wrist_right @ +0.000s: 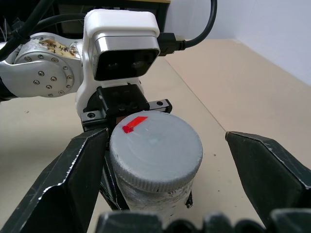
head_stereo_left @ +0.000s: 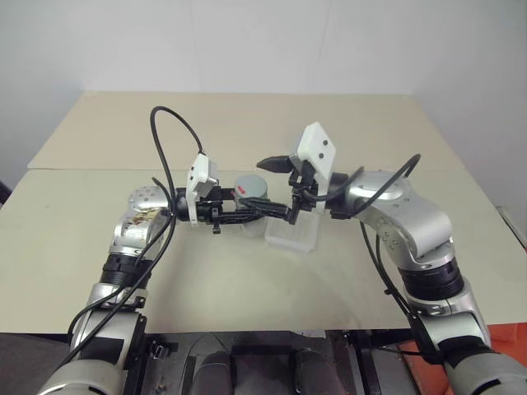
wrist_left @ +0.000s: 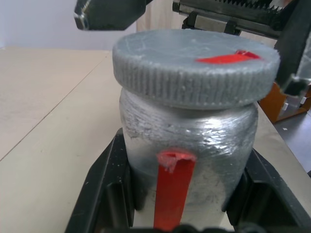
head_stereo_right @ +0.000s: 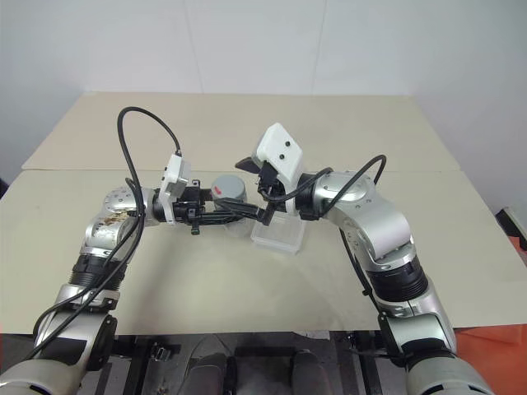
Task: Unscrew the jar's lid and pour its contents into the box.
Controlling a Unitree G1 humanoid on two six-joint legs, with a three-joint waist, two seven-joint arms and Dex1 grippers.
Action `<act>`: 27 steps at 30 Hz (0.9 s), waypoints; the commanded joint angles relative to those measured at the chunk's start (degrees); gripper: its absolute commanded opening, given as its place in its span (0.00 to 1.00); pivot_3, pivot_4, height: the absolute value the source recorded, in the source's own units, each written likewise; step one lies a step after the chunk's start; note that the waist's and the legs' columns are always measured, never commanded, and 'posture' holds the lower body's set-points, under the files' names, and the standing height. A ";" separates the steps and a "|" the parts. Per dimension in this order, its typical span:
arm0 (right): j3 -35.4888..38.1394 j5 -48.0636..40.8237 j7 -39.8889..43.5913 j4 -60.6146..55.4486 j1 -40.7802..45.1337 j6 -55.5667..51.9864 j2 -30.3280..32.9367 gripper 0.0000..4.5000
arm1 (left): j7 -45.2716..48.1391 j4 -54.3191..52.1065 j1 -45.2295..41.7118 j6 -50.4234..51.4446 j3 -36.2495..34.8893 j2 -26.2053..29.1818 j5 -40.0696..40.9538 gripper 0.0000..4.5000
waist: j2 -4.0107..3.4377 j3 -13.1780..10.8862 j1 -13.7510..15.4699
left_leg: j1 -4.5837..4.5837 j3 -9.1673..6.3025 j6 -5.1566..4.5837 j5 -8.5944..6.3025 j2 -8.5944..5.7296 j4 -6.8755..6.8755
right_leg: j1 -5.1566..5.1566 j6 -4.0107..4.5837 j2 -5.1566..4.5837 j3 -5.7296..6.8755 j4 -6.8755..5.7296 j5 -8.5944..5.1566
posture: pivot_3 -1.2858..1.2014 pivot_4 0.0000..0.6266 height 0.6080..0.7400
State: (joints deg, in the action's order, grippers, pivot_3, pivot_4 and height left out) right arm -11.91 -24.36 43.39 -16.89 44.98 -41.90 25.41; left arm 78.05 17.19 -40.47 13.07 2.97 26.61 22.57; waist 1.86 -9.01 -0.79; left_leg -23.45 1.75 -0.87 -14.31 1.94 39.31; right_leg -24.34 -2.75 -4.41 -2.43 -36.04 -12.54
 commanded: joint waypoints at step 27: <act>4.69 -3.93 -0.52 -0.31 3.41 -3.01 -0.71 0.62 | 0.87 -2.75 2.62 0.47 1.02 1.60 -0.24 0.43 | 0.00 0.00 -0.02 | 0.01 0.00 0.00 0.00 0.00 0.00 | 0.00 0.00 0.00 0.00 0.00 0.00 | 0.52 0.24 1.00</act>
State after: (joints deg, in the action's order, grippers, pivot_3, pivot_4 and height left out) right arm -11.65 -27.27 43.56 -15.83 45.77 -45.41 24.33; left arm 77.73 15.52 -39.08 13.90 2.90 27.51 22.67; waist 1.86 -9.01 -0.81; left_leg -23.45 1.74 -0.87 -14.31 1.94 39.30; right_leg -24.34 -2.75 -4.41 -2.44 -36.05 -12.54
